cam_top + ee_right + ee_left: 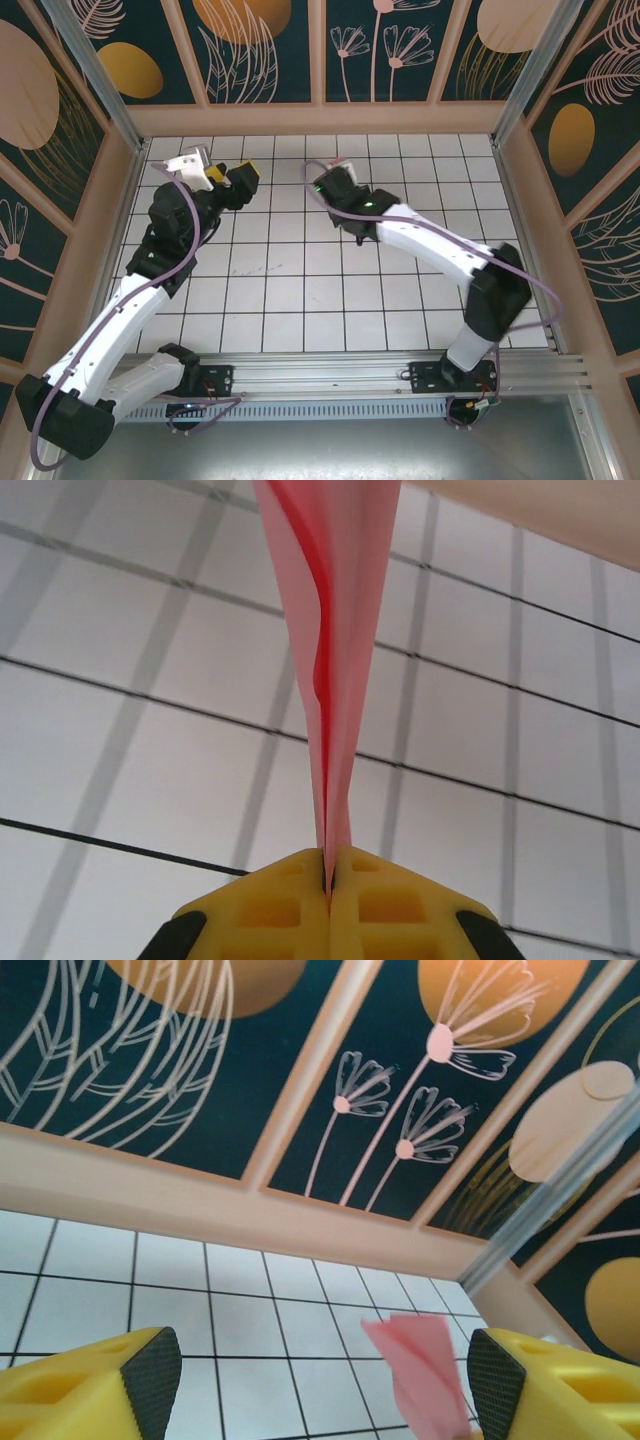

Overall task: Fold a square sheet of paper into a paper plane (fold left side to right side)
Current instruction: Turn over the paper at the center of the table.

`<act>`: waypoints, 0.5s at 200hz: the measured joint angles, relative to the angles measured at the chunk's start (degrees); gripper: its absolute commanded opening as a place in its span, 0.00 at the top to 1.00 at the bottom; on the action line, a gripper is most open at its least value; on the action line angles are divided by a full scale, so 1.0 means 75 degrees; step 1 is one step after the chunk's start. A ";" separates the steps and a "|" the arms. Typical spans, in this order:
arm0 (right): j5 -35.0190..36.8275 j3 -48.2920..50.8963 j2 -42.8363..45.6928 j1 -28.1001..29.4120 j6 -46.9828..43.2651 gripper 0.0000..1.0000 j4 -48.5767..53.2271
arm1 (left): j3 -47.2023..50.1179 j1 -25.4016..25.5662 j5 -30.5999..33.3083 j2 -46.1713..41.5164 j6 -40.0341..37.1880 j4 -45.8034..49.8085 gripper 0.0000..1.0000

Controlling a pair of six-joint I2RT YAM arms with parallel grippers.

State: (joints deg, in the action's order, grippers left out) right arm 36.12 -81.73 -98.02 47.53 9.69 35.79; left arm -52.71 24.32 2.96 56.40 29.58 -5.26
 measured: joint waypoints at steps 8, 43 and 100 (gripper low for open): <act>0.0481 -0.0090 -0.0396 0.0134 -0.0017 0.95 0.0323 | 0.0003 0.0000 0.0099 -0.0017 0.0003 0.0000 0.22; 0.1751 -0.0487 -0.1891 0.0618 -0.0122 0.95 0.1215 | 0.0003 0.0000 0.0277 -0.0015 0.0026 0.0000 0.23; 0.1501 -0.0874 -0.3244 0.0863 -0.0458 0.92 0.1550 | 0.0003 0.0000 0.0254 0.0172 0.0029 0.0006 0.24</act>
State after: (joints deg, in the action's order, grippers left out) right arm 47.37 -88.29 -122.34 54.00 6.26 47.42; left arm -52.69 24.32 4.86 57.69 29.80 -5.21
